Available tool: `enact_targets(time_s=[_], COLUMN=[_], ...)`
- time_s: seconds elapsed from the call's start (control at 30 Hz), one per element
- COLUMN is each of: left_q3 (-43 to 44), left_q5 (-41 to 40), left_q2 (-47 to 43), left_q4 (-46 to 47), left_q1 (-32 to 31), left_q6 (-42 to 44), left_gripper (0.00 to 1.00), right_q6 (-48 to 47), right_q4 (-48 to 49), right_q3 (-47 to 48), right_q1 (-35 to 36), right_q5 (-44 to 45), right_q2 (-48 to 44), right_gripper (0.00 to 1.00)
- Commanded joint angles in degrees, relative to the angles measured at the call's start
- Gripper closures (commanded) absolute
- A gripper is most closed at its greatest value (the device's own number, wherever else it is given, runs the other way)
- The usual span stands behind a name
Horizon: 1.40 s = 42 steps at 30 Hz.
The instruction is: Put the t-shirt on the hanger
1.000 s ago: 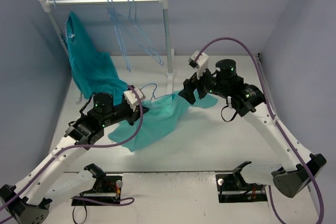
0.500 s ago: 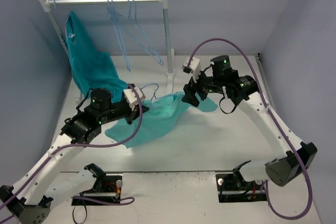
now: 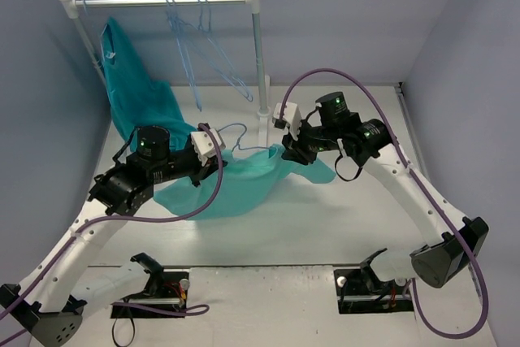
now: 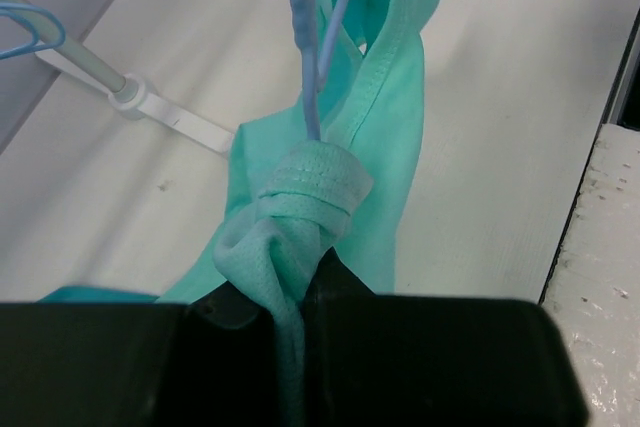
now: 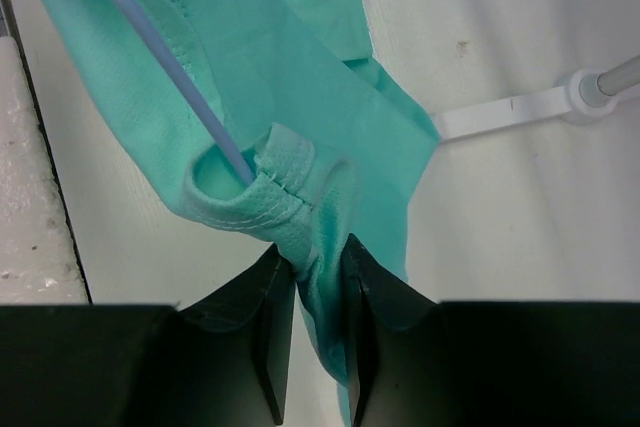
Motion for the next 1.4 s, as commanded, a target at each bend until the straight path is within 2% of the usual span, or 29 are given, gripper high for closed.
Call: enact_targets(time_s=[0.0,0.2,0.43,0.57,0.8,0.97,1.1,1.2,1.37], left_q3=[3.85,5.97,6.81,7.31,5.95,4.99,4.92,5.24,6.08], left_q5=[2.75,2.11,3.14,2.64,-0.84,-6.48,-12.69,-15.92,-26.66], left_q2=[1.05,0.85,-1.24,-1.17,-0.09,-0.31,-0.53,-0.48,-1.91], left_q4=[0.48,-2.42,-4.66,-6.17,-6.6,-6.6,-7.12,-8.84,-9.81], left_q1=[0.36,3.29,8.53,9.23,9.71,11.35,11.63,11.72,11.72], left_q6=[2.64,3.66,4.48,5.3,5.1,5.81,6.97,7.41,7.9], left_gripper=[1.0,0.99,0.67,0.6,0.59,0.68,0.68,0.75,0.72], right_q6=[-1.06,-1.26,-1.38,-1.3,-1.3,-1.12,-0.94,-0.68,-0.42], right_q4=[3.18,3.26,3.1,3.17,3.24,3.07,3.18,3.26,3.35], right_q3=[-0.98,-1.05,-1.08,-0.91,0.96,2.12,2.16,2.25,3.12], right_q1=[0.23,0.23,0.23,0.23,0.14,-0.19,-0.74,-1.05,-1.64], right_q5=[-0.02,-1.81,-3.79,-3.88,-4.7,-3.78,-2.57,-1.41,0.83], right_q2=[-4.25,-7.79,-10.34,-10.5,-11.26,-11.7,-11.72,-11.5,-10.86], right_gripper=[1.0,1.0,1.0,1.0,1.0,1.0,1.0,1.0,1.0])
